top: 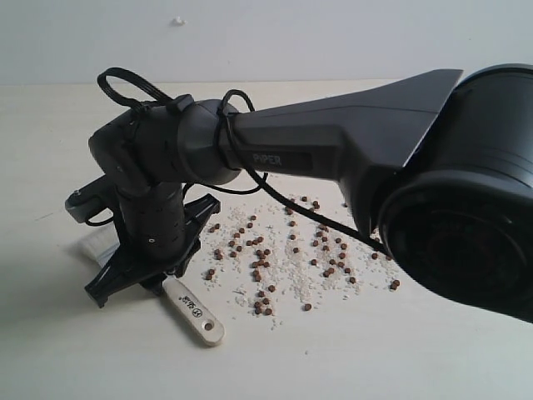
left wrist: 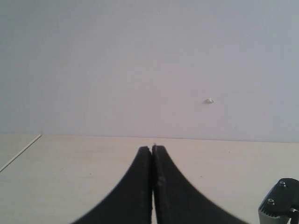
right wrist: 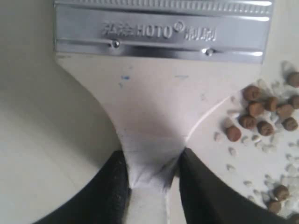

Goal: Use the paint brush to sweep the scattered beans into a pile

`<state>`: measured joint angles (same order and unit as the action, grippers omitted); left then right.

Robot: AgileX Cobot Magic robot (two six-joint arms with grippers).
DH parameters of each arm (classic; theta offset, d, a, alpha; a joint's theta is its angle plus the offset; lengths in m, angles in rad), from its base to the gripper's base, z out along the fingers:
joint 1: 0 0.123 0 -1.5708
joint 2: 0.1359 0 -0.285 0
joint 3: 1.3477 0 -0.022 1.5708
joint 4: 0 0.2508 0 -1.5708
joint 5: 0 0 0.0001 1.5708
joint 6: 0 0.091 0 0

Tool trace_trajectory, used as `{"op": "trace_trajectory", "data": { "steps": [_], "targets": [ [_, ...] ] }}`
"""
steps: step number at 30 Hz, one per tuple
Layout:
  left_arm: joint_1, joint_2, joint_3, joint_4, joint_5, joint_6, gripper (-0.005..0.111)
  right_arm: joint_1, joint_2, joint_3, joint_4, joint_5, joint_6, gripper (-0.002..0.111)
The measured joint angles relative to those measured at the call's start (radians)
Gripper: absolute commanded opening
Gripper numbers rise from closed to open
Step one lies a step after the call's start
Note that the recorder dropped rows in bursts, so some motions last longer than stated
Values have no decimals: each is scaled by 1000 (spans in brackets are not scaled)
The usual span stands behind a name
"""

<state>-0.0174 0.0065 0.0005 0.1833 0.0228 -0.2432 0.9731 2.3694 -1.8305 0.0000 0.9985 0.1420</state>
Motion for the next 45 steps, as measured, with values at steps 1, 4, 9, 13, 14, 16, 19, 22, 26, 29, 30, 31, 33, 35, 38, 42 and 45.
{"op": "trace_trajectory", "data": {
  "steps": [1,4,9,13,14,16,19,22,26,29,30,31,33,35,38,42,45],
  "targets": [
    [0,0,0,0,0,0,0,0,0,0,0,5,0,0],
    [0,0,0,0,0,0,0,0,-4,0,-12,24,0,0],
    [0,0,0,0,0,0,0,14,-33,0,-48,28,-2,0],
    [0,0,0,0,0,0,0,25,-58,0,-56,31,-8,0],
    [0,0,0,0,0,0,0,26,-65,0,-56,35,-13,0],
    [0,0,0,0,0,0,0,26,-75,0,-56,52,-18,0],
    [0,0,0,0,0,0,0,26,-92,0,-58,69,-20,0],
    [0,0,0,0,0,0,0,26,-111,0,-58,87,-26,0],
    [0,0,0,0,0,0,0,26,-145,0,-58,136,-39,0],
    [0,0,0,0,0,0,0,26,-178,0,-58,160,-44,0],
    [0,0,0,0,0,0,0,26,-188,0,-58,165,-44,0],
    [0,0,0,0,0,0,0,26,-202,0,-58,167,-44,0],
    [0,0,0,0,0,0,0,26,-223,0,-58,177,-44,0],
    [0,0,0,0,0,0,0,26,-243,0,-58,203,-46,0],
    [0,0,0,0,0,0,0,26,-284,0,-41,222,-46,0],
    [0,0,0,0,0,0,0,26,-329,0,45,224,-57,0],
    [0,0,0,0,0,0,0,26,-351,0,73,226,-117,0]
  ]
}}
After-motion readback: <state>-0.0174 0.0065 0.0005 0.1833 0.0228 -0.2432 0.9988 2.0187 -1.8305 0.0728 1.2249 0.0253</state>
